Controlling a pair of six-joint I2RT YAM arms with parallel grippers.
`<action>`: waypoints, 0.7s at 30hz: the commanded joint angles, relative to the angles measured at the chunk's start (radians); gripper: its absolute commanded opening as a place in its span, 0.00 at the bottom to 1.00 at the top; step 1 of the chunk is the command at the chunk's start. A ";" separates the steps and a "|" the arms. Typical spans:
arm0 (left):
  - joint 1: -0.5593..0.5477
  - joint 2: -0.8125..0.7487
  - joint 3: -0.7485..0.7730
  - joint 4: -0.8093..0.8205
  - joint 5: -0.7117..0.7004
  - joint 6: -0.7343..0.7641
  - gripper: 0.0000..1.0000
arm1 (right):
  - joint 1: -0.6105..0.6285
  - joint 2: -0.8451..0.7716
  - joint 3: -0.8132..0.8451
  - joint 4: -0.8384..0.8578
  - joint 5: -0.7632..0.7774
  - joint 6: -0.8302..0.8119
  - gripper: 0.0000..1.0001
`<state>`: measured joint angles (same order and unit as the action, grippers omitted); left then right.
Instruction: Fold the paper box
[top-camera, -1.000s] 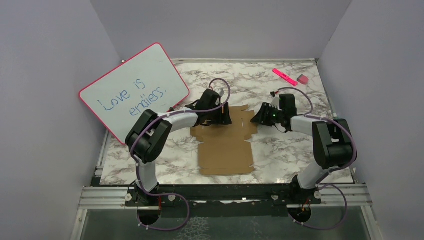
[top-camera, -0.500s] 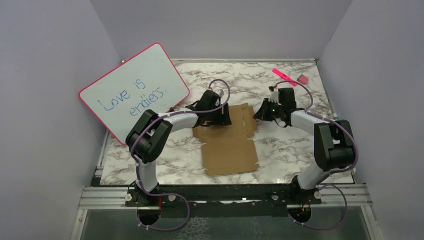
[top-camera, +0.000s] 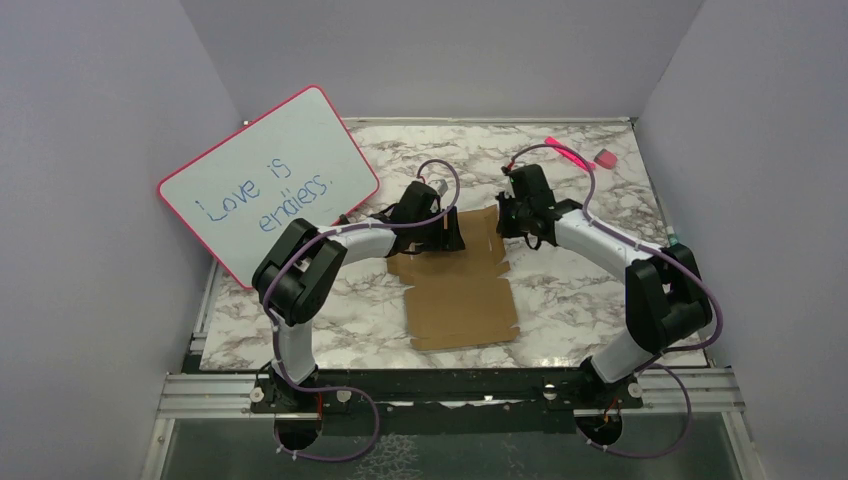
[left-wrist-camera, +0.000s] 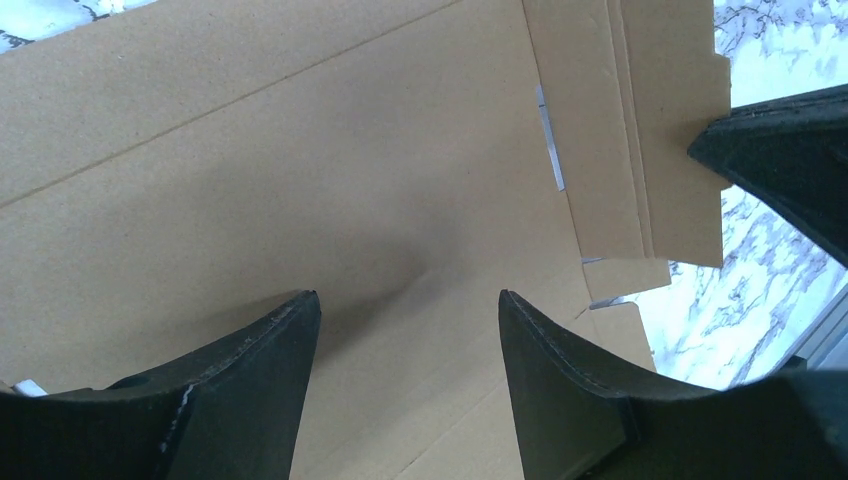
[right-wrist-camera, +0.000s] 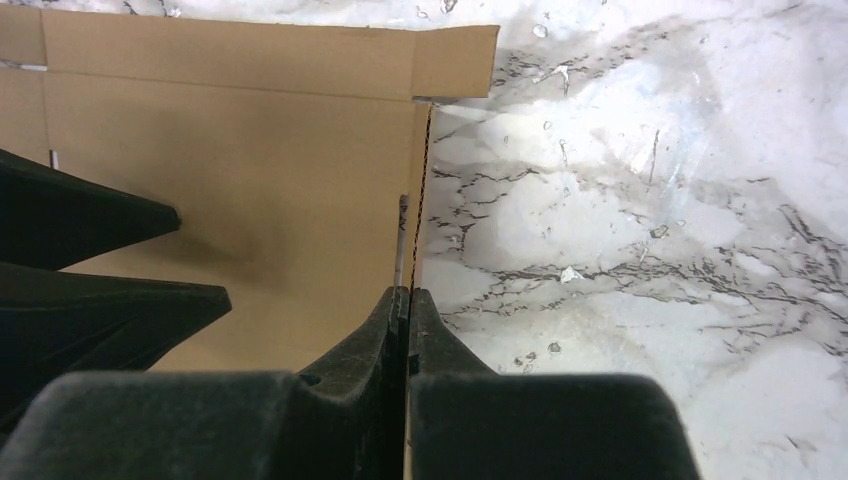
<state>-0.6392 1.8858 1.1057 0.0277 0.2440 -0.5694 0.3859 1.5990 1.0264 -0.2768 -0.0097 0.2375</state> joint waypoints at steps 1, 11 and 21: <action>-0.007 0.030 -0.025 0.035 0.032 -0.020 0.68 | 0.100 0.015 0.077 -0.112 0.207 -0.004 0.05; -0.007 0.033 -0.039 0.083 0.044 -0.045 0.68 | 0.219 0.102 0.187 -0.168 0.263 0.028 0.06; -0.007 0.004 -0.062 0.121 0.043 -0.060 0.68 | 0.243 0.148 0.230 -0.217 0.384 0.043 0.10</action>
<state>-0.6392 1.8900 1.0630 0.1356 0.2722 -0.6201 0.6178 1.7489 1.2327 -0.4599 0.2897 0.2619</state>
